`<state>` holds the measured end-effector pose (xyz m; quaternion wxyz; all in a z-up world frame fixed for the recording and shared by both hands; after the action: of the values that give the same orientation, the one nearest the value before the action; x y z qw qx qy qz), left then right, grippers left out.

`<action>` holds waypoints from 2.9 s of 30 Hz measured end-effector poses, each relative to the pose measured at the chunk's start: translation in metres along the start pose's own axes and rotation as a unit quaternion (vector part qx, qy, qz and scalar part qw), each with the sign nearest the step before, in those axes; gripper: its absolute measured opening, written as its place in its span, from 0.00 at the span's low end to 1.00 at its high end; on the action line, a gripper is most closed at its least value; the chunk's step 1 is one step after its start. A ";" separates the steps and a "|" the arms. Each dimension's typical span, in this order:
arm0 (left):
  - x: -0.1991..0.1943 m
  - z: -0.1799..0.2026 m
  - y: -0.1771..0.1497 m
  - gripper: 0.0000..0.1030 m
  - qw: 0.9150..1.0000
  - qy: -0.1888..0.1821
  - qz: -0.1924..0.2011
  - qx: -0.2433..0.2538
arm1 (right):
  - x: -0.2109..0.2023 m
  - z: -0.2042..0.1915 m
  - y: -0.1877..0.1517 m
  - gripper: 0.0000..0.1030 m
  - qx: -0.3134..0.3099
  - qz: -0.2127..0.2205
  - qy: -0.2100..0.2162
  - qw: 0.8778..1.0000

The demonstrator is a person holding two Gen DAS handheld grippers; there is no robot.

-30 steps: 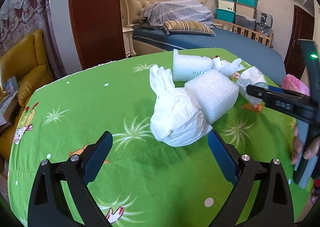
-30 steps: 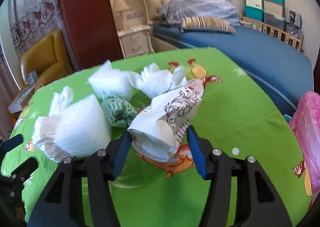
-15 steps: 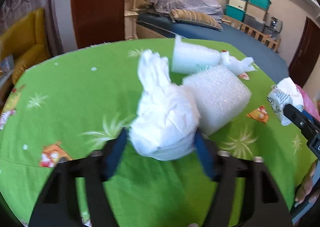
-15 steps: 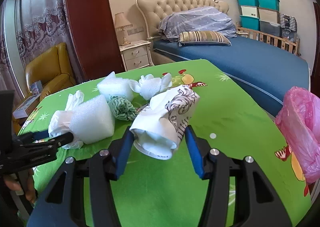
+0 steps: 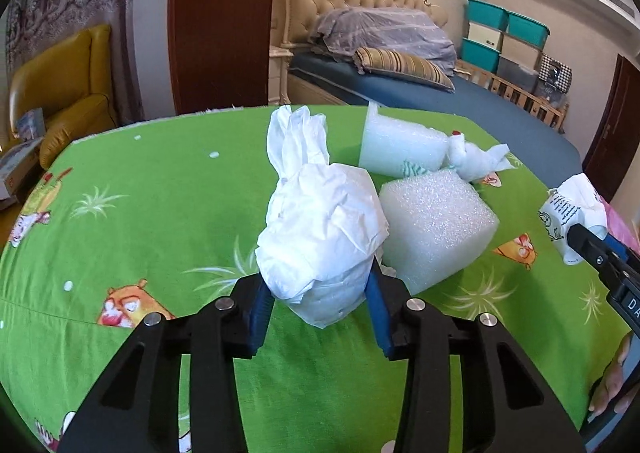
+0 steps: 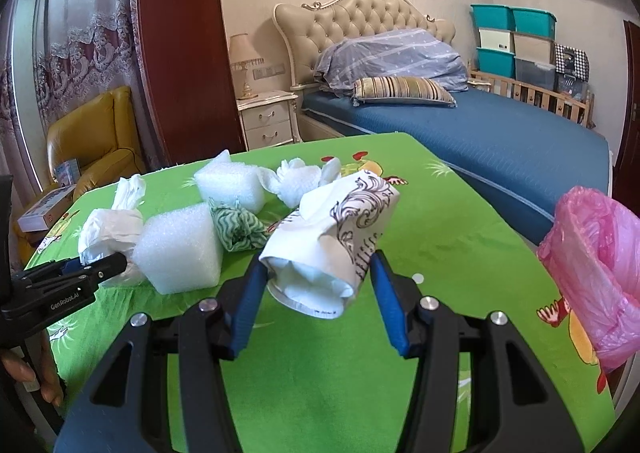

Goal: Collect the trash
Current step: 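Grasp the white plastic bag bundle with the left tool, then carry the bag bundle and paper cup to the wastebasket and release them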

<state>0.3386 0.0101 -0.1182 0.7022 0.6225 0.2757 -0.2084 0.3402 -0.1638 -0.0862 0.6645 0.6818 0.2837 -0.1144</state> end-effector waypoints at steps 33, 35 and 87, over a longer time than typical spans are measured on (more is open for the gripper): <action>-0.062 0.014 -0.003 0.38 0.995 0.008 0.093 0.037 | -0.028 0.009 -0.005 0.50 -0.017 0.029 0.009 0.999; -0.069 0.024 -0.007 0.39 0.995 -0.005 0.092 0.045 | -0.037 0.013 -0.008 0.50 -0.022 0.029 0.009 0.999; -0.079 0.255 -0.062 0.39 0.955 -0.180 0.002 0.235 | -0.152 0.154 -0.034 0.50 0.001 0.060 -0.080 0.995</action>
<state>0.2719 -0.2545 -0.0959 0.5744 0.7228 0.0864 -0.3744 0.2325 -0.3507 -0.0476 0.6903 0.6865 0.1888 -0.1286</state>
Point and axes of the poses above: each gripper's, at about its wrist camera, not at the fingertips, and x roughly the way its jaws point, z to its right, y to its top, the point moved 10 cm from there along x, roughly the way its jaws point, and after that the axes turned 1 degree about y, right-handed, at the moved point
